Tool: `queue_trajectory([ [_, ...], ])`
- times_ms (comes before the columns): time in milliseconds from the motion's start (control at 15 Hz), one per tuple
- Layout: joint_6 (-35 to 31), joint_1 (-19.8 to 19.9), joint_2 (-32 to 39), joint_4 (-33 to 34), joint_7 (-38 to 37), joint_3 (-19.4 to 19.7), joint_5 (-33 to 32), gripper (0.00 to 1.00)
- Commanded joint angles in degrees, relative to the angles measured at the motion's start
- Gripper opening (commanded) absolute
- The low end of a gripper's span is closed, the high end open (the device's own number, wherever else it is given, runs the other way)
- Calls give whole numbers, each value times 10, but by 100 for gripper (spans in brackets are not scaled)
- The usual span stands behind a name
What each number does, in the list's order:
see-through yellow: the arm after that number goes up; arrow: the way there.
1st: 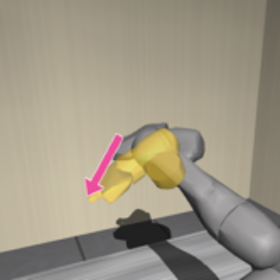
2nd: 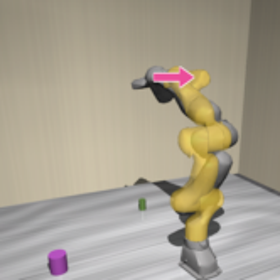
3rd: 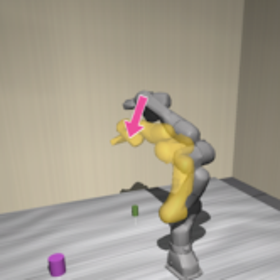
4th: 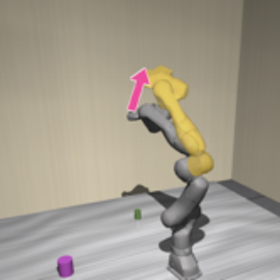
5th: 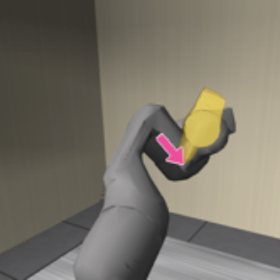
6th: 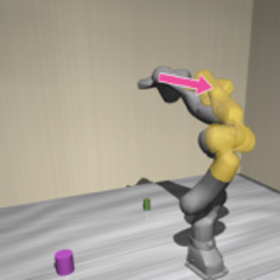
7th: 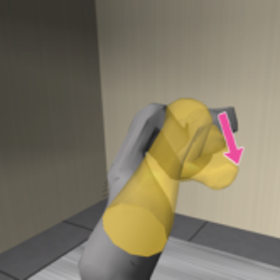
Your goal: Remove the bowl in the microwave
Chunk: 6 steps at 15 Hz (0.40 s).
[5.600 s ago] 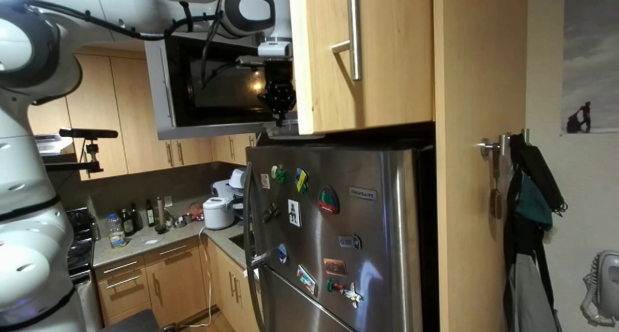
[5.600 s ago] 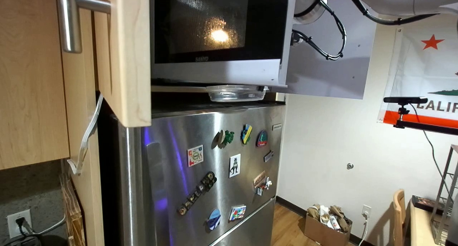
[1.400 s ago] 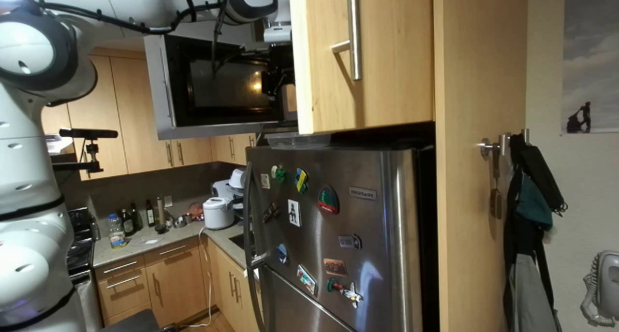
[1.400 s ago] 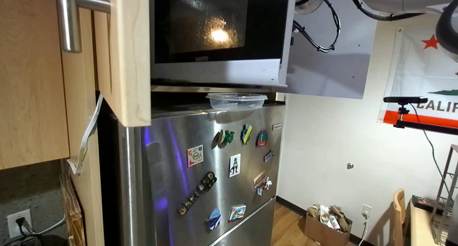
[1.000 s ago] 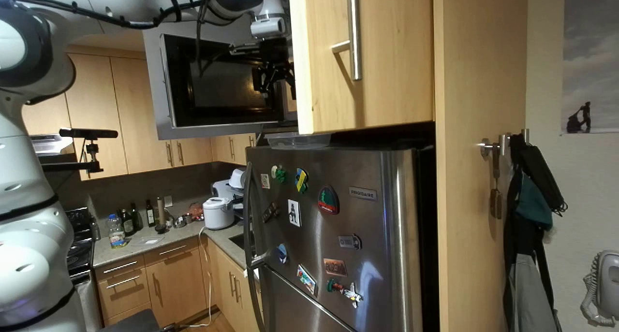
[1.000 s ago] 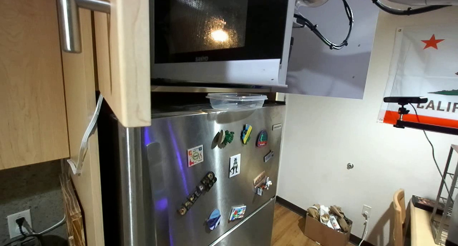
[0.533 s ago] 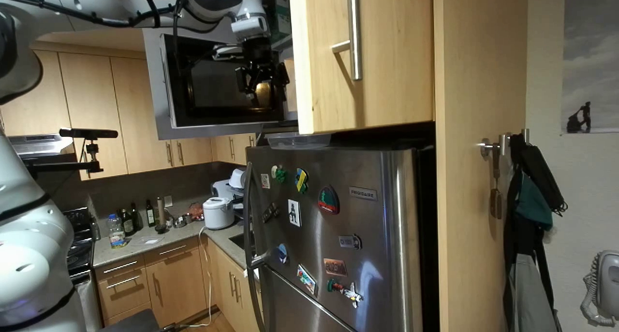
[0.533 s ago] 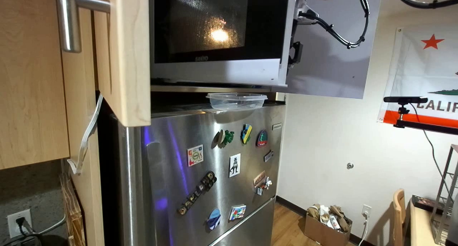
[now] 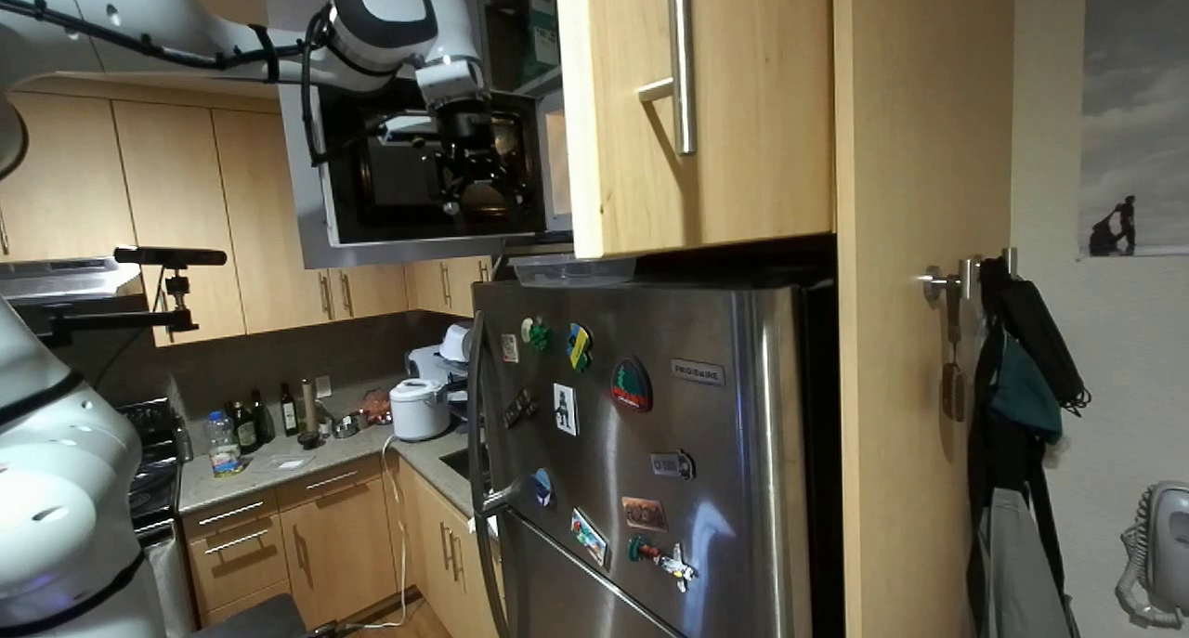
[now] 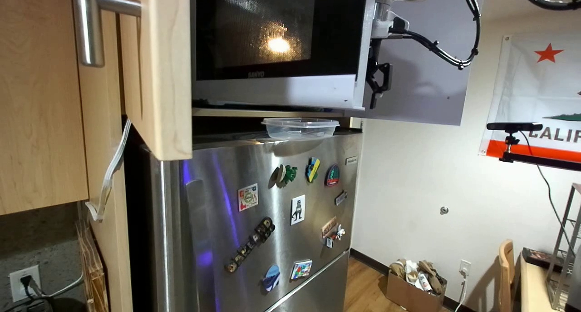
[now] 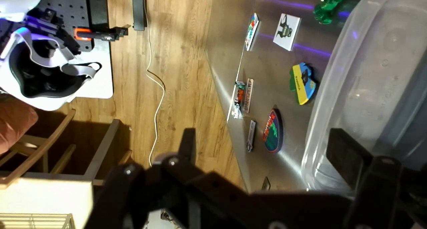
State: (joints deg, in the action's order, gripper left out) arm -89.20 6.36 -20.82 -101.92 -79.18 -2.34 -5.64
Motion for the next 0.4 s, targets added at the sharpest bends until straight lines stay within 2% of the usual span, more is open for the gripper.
queue_trajectory([
  [0, -10, -5, -49, -61, 0, -12, -17, 100],
  [133, -13, -7, -64, -79, -1, -18, -16, 100],
  [200, 1, -2, -32, -43, 1, -14, -8, 100],
  [333, 1, -2, -35, -47, 1, -15, -8, 100],
])
